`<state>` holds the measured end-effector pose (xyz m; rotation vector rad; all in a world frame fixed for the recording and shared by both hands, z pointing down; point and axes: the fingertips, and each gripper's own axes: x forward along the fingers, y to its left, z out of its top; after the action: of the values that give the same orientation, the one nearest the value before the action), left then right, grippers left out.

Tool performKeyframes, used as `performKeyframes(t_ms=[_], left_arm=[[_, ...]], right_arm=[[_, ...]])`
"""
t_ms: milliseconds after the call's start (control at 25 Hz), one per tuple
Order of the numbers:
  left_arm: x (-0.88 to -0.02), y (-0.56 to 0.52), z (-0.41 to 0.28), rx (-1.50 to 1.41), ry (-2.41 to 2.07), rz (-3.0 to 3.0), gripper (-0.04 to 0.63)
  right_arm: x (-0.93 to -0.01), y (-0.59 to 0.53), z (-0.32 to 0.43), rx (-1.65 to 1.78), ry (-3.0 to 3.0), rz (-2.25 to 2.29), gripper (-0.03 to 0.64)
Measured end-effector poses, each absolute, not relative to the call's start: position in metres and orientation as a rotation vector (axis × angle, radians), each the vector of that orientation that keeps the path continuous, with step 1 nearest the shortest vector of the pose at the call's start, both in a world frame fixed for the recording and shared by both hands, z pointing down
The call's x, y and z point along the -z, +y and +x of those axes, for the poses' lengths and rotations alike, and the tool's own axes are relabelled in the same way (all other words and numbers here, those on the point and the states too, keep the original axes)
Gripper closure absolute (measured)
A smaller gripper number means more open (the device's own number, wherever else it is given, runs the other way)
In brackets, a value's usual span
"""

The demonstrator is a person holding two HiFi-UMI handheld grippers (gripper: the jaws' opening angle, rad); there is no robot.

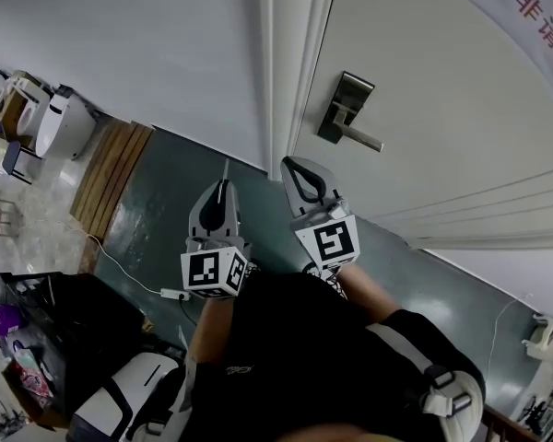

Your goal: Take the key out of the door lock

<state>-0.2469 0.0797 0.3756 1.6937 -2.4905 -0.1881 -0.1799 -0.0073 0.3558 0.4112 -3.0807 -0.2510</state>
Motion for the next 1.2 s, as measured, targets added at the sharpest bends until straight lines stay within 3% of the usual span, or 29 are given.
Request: performKeyframes(t_ms=[320,1200], left_arm=[[-0.346,0.078,-0.237,0.18,-2.539,1.771,0.558],[-0.343,0.069,-0.202,0.215,-2.499,1.864,0.558]], right_arm=[[-0.315,-0.007,-0.166,0.435,-3.108,0.476,0.607],[-0.325,-0.011,-0.135,0.446,-3.066,0.545,0.607]])
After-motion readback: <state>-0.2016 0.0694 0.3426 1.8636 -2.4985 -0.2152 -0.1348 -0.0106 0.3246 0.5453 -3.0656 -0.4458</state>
